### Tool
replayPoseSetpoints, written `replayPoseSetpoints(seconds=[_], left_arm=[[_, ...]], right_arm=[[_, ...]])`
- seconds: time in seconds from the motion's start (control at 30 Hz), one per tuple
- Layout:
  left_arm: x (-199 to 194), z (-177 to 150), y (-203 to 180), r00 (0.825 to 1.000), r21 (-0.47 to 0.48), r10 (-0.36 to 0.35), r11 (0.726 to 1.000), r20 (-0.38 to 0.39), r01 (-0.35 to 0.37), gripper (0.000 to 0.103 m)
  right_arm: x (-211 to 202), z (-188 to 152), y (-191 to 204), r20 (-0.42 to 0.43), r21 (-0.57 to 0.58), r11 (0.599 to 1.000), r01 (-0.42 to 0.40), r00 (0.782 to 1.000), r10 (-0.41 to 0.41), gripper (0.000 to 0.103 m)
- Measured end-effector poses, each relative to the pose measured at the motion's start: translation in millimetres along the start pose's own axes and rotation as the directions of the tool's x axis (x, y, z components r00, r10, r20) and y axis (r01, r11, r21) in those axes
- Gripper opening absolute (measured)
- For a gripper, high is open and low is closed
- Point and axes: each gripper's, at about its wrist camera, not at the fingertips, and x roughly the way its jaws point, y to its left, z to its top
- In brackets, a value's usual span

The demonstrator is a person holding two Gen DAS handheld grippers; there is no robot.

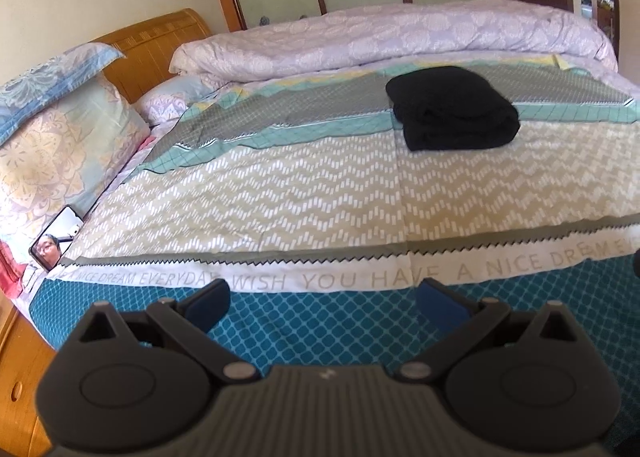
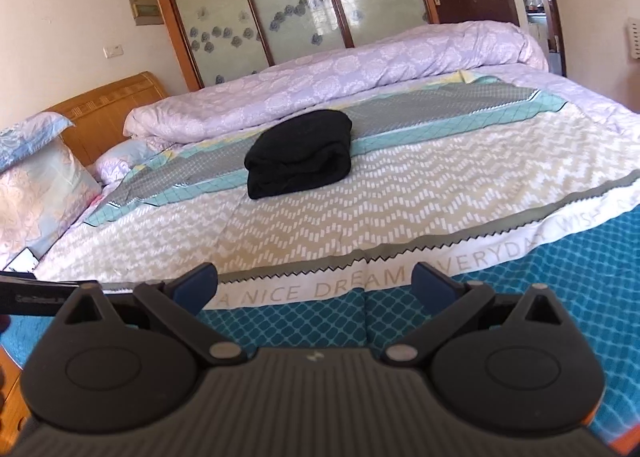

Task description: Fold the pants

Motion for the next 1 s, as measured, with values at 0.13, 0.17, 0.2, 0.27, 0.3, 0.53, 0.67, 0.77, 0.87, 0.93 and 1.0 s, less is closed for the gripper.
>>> replayPoseSetpoints(seconds=[0.13, 0.17, 0.2, 0.27, 0.3, 0.53, 0.67, 0.77, 0.87, 0.93, 1.0], left_arm=[[-13, -1, 0, 0.998, -0.02, -0.054, 0.998, 0.01, 0.054, 0.103], [-16, -2, 1, 0.997, -0.028, -0.072, 0.997, 0.011, 0.073, 0.103], [-19, -2, 2, 0.996, -0.034, -0.087, 0.996, 0.008, 0.087, 0.103], [-24, -3, 4, 0.995, -0.046, -0.101, 0.994, 0.008, 0.101, 0.103], [-26, -4, 4, 0.994, -0.049, -0.106, 0.993, -0.002, 0.106, 0.103], [-37, -6, 9, 0.993, -0.062, -0.116, 0.991, 0.01, 0.117, 0.103], [-42, -6, 11, 0.996, -0.071, -0.087, 0.994, 0.018, 0.088, 0.103], [-42, -4, 13, 0.997, -0.081, -0.078, 0.994, 0.011, 0.078, 0.103], [-43, -3, 13, 0.998, -0.081, -0.07, 0.994, 0.006, 0.071, 0.103], [-45, -2, 13, 0.998, -0.08, -0.069, 0.994, 0.013, 0.07, 0.103], [-47, -1, 11, 0.997, -0.08, -0.072, 0.994, 0.017, 0.073, 0.103]], right_arm=[[-18, 15, 15, -0.01, -0.023, 1.0, 0.013, 1.0, -0.013, 0.103], [-24, 19, 18, 0.0, -0.023, 1.0, 0.012, 1.0, -0.012, 0.103], [-30, 23, 22, 0.009, -0.02, 1.0, 0.007, 1.0, -0.007, 0.103], [-39, 28, 27, 0.02, -0.015, 1.0, -0.01, 1.0, 0.01, 0.103], [-43, 29, 30, 0.025, -0.017, 1.0, -0.016, 1.0, 0.016, 0.103], [-53, 27, 46, 0.052, -0.073, 0.997, -0.026, 0.998, 0.03, 0.103], [-53, 24, 47, 0.047, -0.077, 0.997, -0.023, 0.999, 0.027, 0.103], [-52, 24, 45, 0.038, -0.069, 0.997, -0.021, 0.999, 0.024, 0.103], [-52, 21, 46, 0.034, -0.069, 0.998, -0.01, 0.999, 0.013, 0.103], [-51, 20, 45, 0.029, -0.077, 0.997, 0.004, 1.0, -0.001, 0.103], [-49, 19, 44, 0.021, -0.077, 0.997, 0.017, 1.0, -0.015, 0.103]])
